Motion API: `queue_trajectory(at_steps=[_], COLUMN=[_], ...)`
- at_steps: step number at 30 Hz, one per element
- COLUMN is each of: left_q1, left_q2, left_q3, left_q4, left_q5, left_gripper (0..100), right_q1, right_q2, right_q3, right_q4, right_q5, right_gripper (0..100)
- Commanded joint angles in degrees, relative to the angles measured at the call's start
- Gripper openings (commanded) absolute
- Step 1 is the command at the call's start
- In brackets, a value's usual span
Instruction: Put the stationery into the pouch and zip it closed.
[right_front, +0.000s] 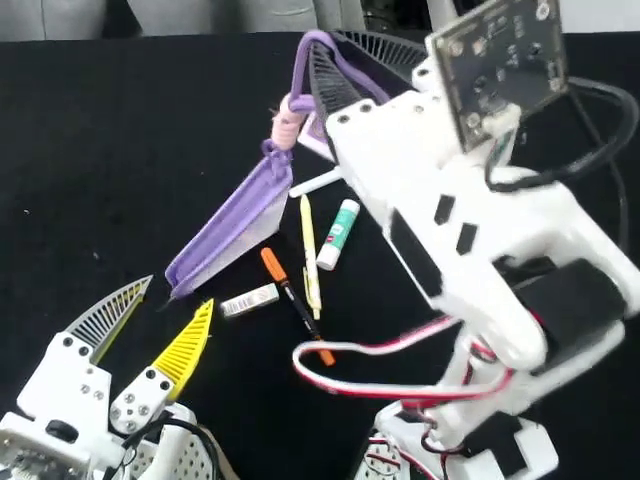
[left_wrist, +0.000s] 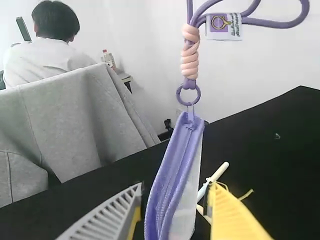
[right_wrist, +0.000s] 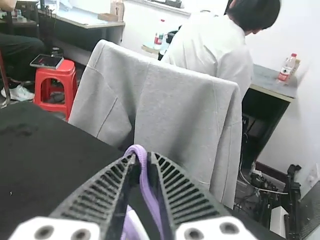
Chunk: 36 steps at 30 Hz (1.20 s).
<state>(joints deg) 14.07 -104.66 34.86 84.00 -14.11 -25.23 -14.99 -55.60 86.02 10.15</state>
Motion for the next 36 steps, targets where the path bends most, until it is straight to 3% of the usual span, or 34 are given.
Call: queue_trajectory(at_steps=[1,8,13,19,21,26,36], left_q1=[0.6,0.7,1.8,19.7,22.2,24.0,40.5], left_q2=[0.0,0.0,0.0,0.4,0.4,0.4,0.4], left_q3=[0.0,0.1,-0.7,-10.7,-11.1,-3.3,19.8], left_q4=[0.3,1.8,1.3,1.2,1.7,0.3,-7.6], left_q5=[0.7,0.4,0.5,0.4,0.5,0.8,0.4], left_gripper=[22,22,22,22,22,22,22], right_q1=[0.4,-7.1,-6.0,-4.7,-5.2,-5.9,-6.1], right_q2=[3.9,6.8,7.4,10.7,11.3,11.7,11.3], right_q3=[3.0,3.5,4.7,12.3,12.4,12.2,12.1], right_q4=[-5.6,-6.0,-8.9,-18.1,-19.0,-19.5,-20.1], right_q5=[-0.5,-0.2,-0.2,3.6,3.3,3.4,3.3], right_gripper=[1.0,1.0,1.0,1.0,1.0,1.0,1.0])
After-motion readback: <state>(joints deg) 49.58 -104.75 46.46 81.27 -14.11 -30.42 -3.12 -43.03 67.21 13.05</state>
